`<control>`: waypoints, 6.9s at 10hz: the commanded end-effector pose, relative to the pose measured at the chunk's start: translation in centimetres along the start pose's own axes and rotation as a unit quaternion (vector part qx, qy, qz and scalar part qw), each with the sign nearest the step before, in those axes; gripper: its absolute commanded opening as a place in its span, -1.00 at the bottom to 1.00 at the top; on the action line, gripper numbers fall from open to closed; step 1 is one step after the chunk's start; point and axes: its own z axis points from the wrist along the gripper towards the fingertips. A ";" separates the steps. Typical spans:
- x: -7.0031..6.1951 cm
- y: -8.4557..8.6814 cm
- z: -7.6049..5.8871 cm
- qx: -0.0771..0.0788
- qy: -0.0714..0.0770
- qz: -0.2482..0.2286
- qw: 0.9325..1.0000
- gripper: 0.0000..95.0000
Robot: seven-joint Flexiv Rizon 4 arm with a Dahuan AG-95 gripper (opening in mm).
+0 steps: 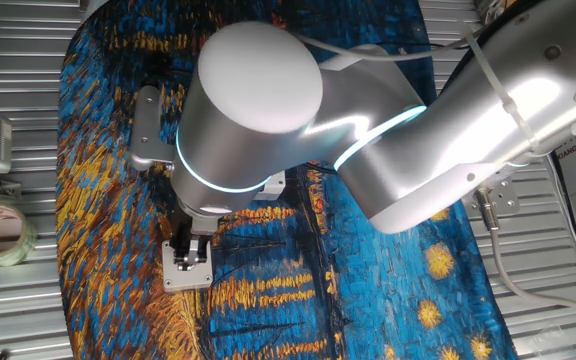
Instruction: Press three buttons from left to right in sequence
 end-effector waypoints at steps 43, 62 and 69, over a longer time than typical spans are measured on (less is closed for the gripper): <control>1.1 0.3 0.8 0.007 -0.008 -0.053 0.999 -0.20; 1.6 0.6 -1.8 0.023 0.015 -0.059 0.998 -0.20; 2.5 1.0 -3.9 0.033 0.031 -0.060 0.997 -0.20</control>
